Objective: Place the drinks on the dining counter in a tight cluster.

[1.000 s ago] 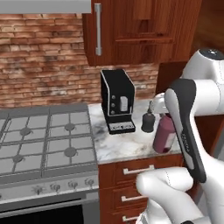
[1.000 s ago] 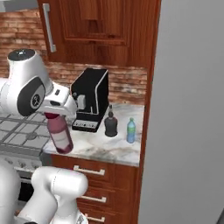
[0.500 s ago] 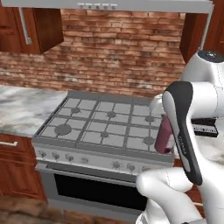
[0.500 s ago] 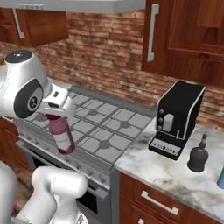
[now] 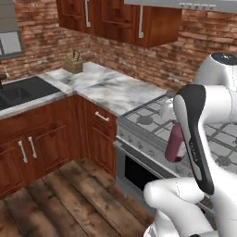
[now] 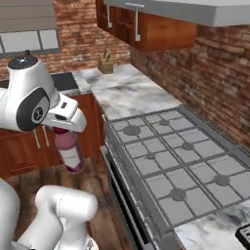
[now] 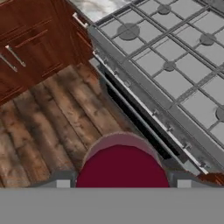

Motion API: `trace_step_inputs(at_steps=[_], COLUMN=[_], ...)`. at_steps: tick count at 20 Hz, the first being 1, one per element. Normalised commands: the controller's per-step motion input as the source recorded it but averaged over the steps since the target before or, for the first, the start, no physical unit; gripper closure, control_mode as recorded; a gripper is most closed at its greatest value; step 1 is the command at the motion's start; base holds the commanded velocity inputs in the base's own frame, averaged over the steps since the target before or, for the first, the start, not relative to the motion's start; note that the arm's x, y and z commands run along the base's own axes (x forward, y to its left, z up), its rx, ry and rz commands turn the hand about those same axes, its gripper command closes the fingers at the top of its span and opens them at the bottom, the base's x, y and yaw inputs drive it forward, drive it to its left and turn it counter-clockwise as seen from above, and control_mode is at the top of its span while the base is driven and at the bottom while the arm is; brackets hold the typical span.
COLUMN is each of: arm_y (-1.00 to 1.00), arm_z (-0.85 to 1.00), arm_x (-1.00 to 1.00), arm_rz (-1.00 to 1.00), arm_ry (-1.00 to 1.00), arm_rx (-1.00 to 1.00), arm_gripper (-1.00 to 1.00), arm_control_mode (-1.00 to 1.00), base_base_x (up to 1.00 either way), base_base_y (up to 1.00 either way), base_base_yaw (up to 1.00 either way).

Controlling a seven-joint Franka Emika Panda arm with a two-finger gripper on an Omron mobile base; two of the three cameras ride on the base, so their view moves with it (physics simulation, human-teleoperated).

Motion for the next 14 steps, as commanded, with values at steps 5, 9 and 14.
trace_step_inputs(at_steps=[5, 9, 14], arm_y=[0.00, 0.00, 0.00], arm_z=[0.00, 0.00, 0.00], arm_x=[0.00, 0.00, 0.00], arm_rz=[0.00, 0.00, 0.00], arm_ry=[0.00, 0.00, 0.00], arm_rx=[0.00, 0.00, 0.00], arm_gripper=[1.00, 1.00, 1.00], arm_control_mode=[1.00, 1.00, 1.00], base_base_x=[0.00, 0.00, 0.00], base_base_y=[0.19, 0.31, 0.38], base_base_yaw=[1.00, 0.98, 0.96])
